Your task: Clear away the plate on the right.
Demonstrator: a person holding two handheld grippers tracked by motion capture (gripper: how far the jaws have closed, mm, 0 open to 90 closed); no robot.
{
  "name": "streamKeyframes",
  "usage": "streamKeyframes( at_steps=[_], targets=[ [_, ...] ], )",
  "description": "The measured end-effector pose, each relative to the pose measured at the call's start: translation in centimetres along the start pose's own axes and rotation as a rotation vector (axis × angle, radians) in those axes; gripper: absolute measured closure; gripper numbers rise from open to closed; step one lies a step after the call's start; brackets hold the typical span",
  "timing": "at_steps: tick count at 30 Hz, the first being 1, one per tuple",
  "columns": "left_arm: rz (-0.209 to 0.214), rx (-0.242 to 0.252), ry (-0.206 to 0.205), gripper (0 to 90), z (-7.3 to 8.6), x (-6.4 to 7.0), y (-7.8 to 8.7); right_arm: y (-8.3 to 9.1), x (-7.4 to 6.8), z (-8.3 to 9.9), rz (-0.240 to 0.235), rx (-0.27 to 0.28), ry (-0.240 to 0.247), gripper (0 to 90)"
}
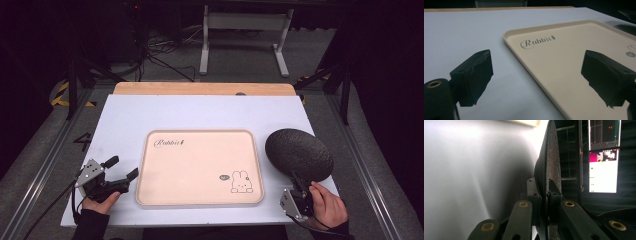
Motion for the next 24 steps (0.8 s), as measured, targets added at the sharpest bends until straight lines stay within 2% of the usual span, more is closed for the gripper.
streamKeyframes(
  at_steps=[13,15,19,24],
  targets=[
    [0.0,-0.006,0.004,10.8,0.1,0.0,-0.1,1.3,1.2,-1.6,0.038,0.041,0.018,85.4],
    [0.007,-0.011,0.0,9.6,0.1,0.0,-0.1,1.5,1.4,-2.3,0.04,0.061,0.028,85.4],
    [-0.004,-0.015,0.011,9.3,0.1,-0.1,-0.2,1.5,1.7,-3.2,0.042,0.078,0.038,85.4],
    [-0.005,-0.016,-0.007,8.8,0.1,0.1,-0.1,1.5,2.2,-5.0,0.043,0.124,0.064,85.3]
  ],
)
Point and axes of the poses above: each handheld gripper's, and its own axes: y roughly backward along the jaws, z roughly out of its underside, x roughly to its right, the point moved 5 cm from there along -y, roughly forward along the jaws, and after that the axes turned 6 degrees about y, right-handed, at the moved point
